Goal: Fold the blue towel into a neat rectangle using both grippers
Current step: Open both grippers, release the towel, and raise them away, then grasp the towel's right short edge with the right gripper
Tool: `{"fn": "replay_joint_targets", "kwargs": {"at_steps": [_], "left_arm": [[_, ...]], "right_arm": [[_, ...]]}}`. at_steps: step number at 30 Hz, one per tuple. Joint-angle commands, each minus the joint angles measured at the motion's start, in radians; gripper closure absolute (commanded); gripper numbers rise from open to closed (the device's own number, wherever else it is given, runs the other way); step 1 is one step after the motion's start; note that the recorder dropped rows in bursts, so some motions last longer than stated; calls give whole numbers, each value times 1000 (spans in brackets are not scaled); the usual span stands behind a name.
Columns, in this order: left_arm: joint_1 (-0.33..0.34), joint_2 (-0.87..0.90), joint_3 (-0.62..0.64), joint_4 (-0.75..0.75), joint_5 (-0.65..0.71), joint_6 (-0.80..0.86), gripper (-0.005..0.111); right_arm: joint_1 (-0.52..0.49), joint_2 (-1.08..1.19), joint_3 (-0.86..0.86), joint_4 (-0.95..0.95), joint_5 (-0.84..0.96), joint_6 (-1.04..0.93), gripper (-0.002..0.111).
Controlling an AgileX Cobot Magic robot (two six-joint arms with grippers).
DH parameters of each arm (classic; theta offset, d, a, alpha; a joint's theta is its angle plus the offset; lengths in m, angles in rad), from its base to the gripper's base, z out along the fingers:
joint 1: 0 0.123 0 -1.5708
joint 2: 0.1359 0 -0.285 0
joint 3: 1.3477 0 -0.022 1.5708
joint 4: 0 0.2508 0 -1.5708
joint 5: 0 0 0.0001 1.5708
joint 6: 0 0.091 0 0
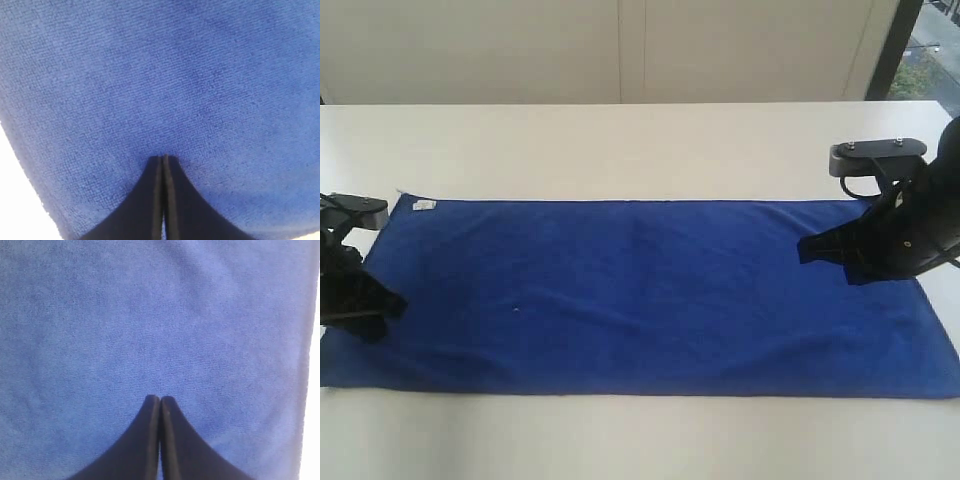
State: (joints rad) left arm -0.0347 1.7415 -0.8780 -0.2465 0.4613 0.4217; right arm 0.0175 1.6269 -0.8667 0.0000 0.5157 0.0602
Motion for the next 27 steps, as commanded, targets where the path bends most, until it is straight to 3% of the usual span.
{"fn": "replay_joint_targets", "kwargs": {"at_steps": [1,19,27], "left_arm": [[-1,-3,-7,8,43,-5,107],[14,-396,-38,-57,91,-67,107],[130,-634,34,-60,112,-126,107]], "right_arm": [[-6,-9,5,-6,-17,-12,108],[-62,-202,5,0,30,-27,108],[-133,-287,5,12,53,-84,108]]}}
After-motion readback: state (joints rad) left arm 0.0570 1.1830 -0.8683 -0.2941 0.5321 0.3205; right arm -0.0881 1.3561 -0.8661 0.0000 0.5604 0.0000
